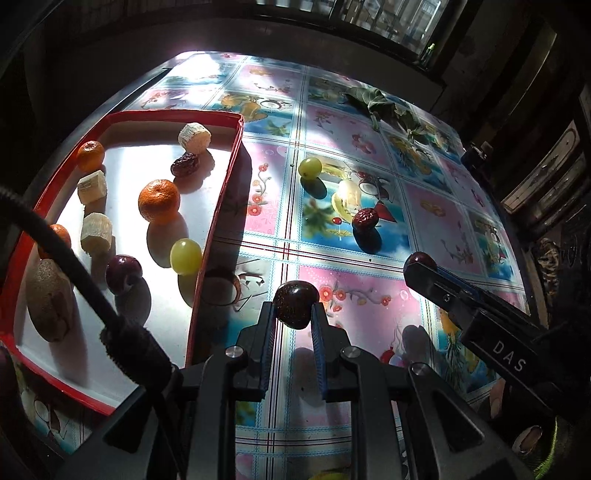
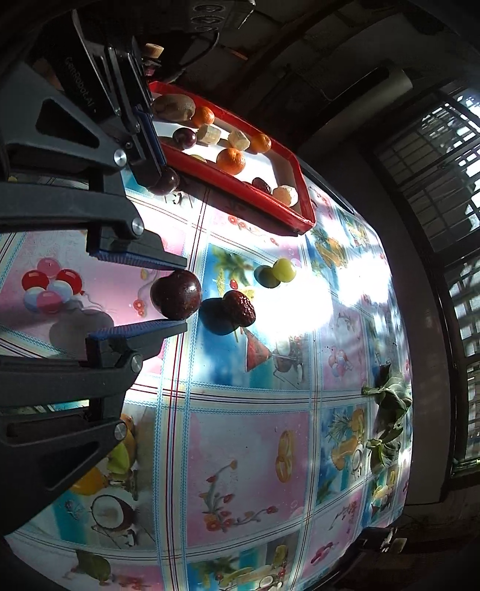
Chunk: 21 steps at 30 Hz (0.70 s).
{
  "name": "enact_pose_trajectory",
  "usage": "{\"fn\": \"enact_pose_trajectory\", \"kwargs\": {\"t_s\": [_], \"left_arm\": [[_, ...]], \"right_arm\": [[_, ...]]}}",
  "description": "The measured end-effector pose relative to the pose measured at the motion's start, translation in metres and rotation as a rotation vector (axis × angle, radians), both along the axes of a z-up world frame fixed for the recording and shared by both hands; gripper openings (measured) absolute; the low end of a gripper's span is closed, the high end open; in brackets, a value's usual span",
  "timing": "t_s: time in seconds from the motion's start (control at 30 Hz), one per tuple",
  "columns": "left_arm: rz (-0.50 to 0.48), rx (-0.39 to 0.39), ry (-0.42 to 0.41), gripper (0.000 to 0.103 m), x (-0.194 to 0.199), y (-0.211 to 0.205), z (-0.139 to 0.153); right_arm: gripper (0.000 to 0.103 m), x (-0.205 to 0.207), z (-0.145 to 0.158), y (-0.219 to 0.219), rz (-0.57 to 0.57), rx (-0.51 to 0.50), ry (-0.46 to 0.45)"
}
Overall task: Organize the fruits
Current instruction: 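Lift and carry both dark plums over the tray with both tools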
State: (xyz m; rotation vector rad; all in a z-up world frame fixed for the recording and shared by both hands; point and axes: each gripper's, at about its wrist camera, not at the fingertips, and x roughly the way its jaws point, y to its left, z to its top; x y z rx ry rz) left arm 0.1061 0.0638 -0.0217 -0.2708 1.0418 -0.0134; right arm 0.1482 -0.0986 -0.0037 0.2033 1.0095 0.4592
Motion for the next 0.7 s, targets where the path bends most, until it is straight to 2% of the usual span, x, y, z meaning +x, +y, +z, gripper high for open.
{"fn": "enact_pose_trajectory", "kwargs": {"t_s": [0.43,0.7], "left_arm": [[0.072,0.133,-0.053,0.018,-0.031,-0.008,0.023],[0.104,0.167,-0.073,0.018,-0.042,-0.001,0.030]], "right_arm": [[0.029,-0.033,0.022,-0.012,-0.006,0.044,-0.032],[0.029,-0.046,0.030,-0.004,0.008,0.047,-0.048]]}}
